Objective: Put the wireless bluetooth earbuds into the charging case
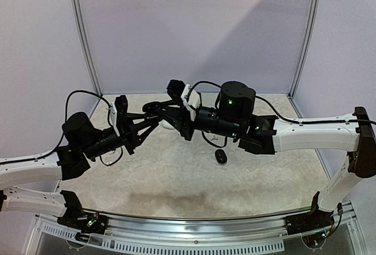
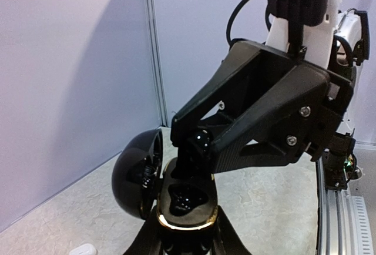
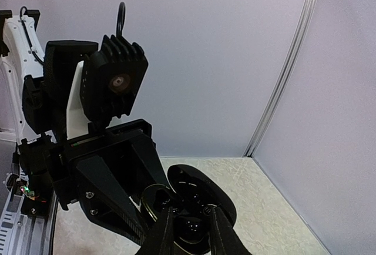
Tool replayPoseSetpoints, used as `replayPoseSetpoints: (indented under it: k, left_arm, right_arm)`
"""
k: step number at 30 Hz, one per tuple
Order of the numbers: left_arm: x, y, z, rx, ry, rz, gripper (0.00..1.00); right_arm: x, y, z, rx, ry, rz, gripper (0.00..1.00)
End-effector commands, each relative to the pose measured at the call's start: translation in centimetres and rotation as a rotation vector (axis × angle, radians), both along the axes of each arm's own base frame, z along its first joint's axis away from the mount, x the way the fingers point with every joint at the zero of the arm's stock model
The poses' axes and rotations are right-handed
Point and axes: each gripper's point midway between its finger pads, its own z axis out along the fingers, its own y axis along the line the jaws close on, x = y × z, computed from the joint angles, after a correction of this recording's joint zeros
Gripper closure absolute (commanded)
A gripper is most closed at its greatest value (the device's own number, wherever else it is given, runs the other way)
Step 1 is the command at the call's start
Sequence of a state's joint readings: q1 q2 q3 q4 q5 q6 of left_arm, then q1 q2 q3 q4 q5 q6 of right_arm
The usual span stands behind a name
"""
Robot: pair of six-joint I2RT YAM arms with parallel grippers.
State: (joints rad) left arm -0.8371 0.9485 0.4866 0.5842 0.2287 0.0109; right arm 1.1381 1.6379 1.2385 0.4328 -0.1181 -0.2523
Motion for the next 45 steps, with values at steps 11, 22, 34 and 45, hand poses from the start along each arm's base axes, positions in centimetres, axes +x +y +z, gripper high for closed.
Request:
replayPoseSetpoints:
  k: [11, 22, 34, 45]
  left_arm:
    - [-1.2, -0.1, 3.6, -0.075, -0.087, -0.04, 1.0]
    - [-0.8, 0.0, 3.4, -0.077, -0.064, -0.022, 1.0]
    - [0.0, 0.1, 1.7, -0.064, 0.021, 0.008, 1.0]
    - [-0.2, 0.1, 1.5, -0.055, 0.021, 0.002, 1.0]
  right_arm:
    - [2.4, 1.0, -3.0, -0.123, 0.086, -0.111, 0.75]
    - [2.4, 1.1, -2.9, -0.14, 0.104, -0.111, 0.65]
    - [0.5, 0.8, 3.1, -0.085, 0.191, 0.018, 0.39]
    - [0.2, -2.2, 6.2, -0.067, 0.252, 0.086, 0.34]
